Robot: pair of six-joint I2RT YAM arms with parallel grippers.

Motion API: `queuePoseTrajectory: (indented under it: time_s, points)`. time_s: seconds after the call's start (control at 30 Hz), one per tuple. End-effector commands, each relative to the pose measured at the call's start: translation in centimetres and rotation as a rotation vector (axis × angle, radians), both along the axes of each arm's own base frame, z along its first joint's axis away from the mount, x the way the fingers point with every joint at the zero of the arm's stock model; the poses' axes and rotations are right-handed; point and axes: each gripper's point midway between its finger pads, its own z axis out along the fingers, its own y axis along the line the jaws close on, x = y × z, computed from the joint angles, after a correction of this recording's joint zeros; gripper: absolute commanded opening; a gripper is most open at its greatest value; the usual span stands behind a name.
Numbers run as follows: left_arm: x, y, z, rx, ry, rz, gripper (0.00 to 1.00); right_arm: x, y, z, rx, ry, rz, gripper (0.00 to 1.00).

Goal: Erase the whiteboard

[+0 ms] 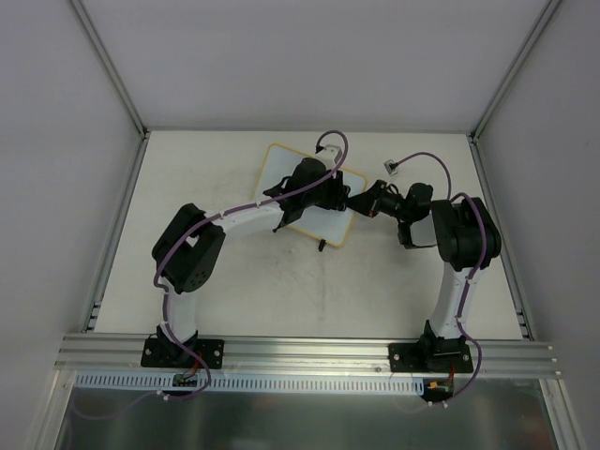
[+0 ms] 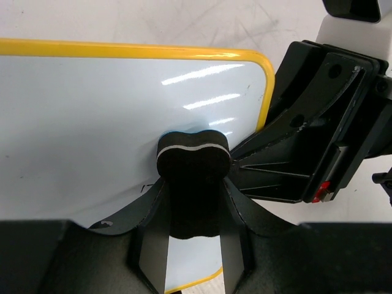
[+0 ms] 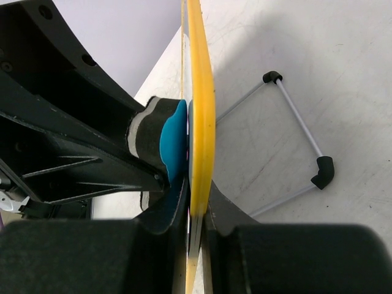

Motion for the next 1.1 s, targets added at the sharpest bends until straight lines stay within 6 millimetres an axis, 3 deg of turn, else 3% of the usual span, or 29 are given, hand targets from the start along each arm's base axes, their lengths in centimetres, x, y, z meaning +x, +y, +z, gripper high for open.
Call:
queuePoseTrajectory:
  time_s: [0.0,0.3,0.47,0.73,1.0,1.07]
  points:
    - [2.3,4.4,-2.6,0.079,-0.013,0.104,0.0,-0.9,0.9,2.4,-0.023,-0.28,0.055,0.0]
    - [3.7,9.8,-3.4,0.151,-0.058,0.204,0.0,-0.8,1.0,2.4,-0.022,-0.279,0.056,0.0]
    - [4.1,10.8,-3.5,0.168,-0.066,0.227,0.0,-0.8,1.0,2.5,-0.022,-0.282,0.056,0.0]
    - [2.2,6.8,-3.5,0.101,-0.039,0.114,0.0,-0.8,0.9,2.5,-0.023,-0.282,0.054,0.0]
    - [-1.3,2.5,-4.5,0.085,-0.015,0.006,0.0,-0.7,0.9,2.4,-0.023,-0.282,0.054,0.0]
    - [-1.7,2.4,-4.9,0.092,-0.011,0.009,0.0,-0.8,1.0,2.4,-0.022,-0.279,0.056,0.0]
